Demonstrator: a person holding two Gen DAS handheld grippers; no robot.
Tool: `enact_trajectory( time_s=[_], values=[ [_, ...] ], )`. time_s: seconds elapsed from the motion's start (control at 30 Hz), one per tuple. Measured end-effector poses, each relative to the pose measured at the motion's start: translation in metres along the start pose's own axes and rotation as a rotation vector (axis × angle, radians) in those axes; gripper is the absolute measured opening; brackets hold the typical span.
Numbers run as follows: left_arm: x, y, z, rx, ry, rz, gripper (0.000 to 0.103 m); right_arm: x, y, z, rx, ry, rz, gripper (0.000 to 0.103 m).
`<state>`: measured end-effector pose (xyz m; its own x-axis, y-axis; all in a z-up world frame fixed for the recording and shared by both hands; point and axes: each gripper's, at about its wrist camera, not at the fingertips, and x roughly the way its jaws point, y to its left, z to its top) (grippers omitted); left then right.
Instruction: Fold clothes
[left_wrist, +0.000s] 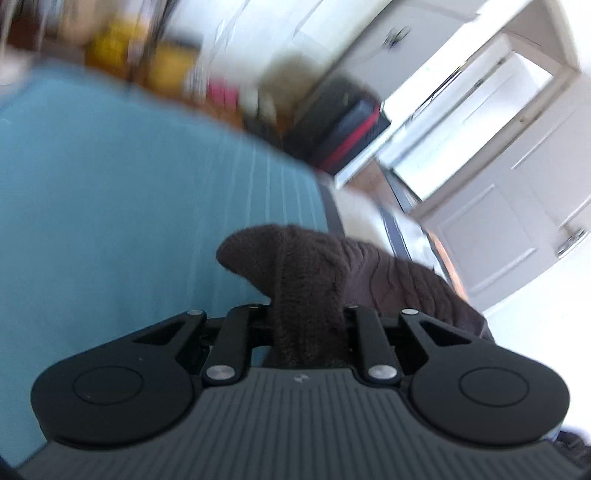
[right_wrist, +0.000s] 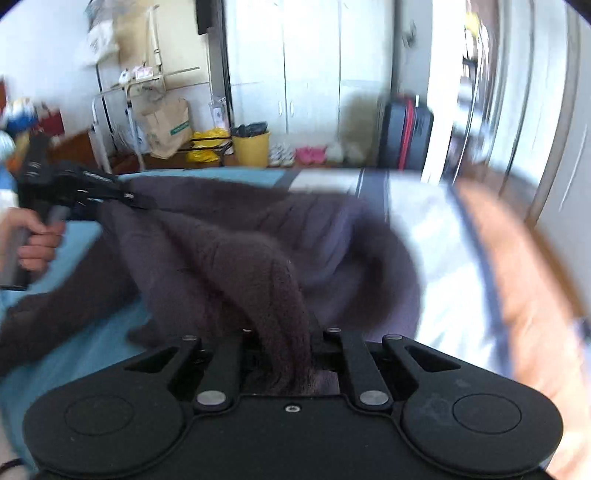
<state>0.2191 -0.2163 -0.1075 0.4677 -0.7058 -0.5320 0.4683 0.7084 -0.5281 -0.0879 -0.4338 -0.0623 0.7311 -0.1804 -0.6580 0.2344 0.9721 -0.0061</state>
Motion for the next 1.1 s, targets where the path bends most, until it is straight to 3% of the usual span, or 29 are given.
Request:
enact_trajectory(
  time_s=[0.07,0.13,0.2,0.27,0.3,0.33,0.37,0.4,0.43,0.5,0.53,0.6,0.7,0.87,0.97,1.03,1.1],
  values=[
    [-0.035,-0.023,0.003,0.124,-0.142,0.021,0.016,0.002,-0.01,0.039,0.044,-0.001,-0.005,0.012],
    [-0.08,-0.035,0.001,0.172,-0.308,-0.062,0.016,0.001,-0.016,0.079,0.045,-0.039,-0.05,0.011],
    [-0.129,-0.042,-0.004,0.221,-0.478,-0.146,0.016,-0.004,-0.009,0.116,-0.04,-0.113,-0.132,0.011],
    [-0.161,-0.051,-0.004,0.291,-0.55,-0.109,0.016,-0.009,-0.001,0.146,-0.104,-0.194,-0.148,0.014],
    [-0.167,-0.049,-0.004,0.289,-0.556,-0.09,0.017,-0.006,0.001,0.153,-0.094,-0.215,-0.131,0.027],
    [-0.169,-0.046,-0.004,0.283,-0.551,-0.059,0.018,-0.002,0.003,0.16,-0.084,-0.237,-0.114,0.039],
    [-0.162,-0.038,-0.006,0.265,-0.512,0.012,0.019,0.002,0.005,0.166,-0.073,-0.254,-0.106,0.062],
    [-0.155,-0.031,-0.008,0.246,-0.473,0.083,0.022,0.012,0.007,0.163,-0.059,-0.248,-0.147,0.069],
    [-0.144,-0.022,-0.009,0.226,-0.419,0.158,0.024,0.024,0.011,0.153,-0.065,-0.212,-0.165,0.069],
    [-0.104,0.005,-0.01,0.175,-0.218,0.328,0.024,0.041,0.017,0.124,-0.064,-0.13,-0.165,0.068],
    [-0.087,0.023,-0.008,0.125,-0.12,0.367,0.024,0.047,0.02,0.106,-0.057,-0.084,-0.153,0.068],
    [-0.068,0.057,-0.005,0.0,-0.02,0.373,0.024,0.059,0.025,0.071,-0.043,0.002,-0.124,0.069],
    [-0.064,0.076,0.004,-0.1,0.016,0.352,0.024,0.068,0.029,0.045,0.005,0.035,-0.016,0.069],
    [-0.076,0.072,0.014,-0.055,-0.02,0.377,0.024,0.082,0.036,0.001,0.085,0.09,0.164,0.071],
    [-0.076,0.078,0.008,-0.062,-0.028,0.361,0.025,0.092,0.041,-0.023,0.129,0.122,0.267,0.088],
    [-0.079,0.081,0.003,-0.067,-0.033,0.357,0.025,0.104,0.049,-0.02,0.105,0.12,0.262,0.088],
    [-0.081,0.082,0.001,-0.084,-0.038,0.347,0.025,0.105,0.063,-0.034,0.065,0.067,0.174,0.079]
  ],
)
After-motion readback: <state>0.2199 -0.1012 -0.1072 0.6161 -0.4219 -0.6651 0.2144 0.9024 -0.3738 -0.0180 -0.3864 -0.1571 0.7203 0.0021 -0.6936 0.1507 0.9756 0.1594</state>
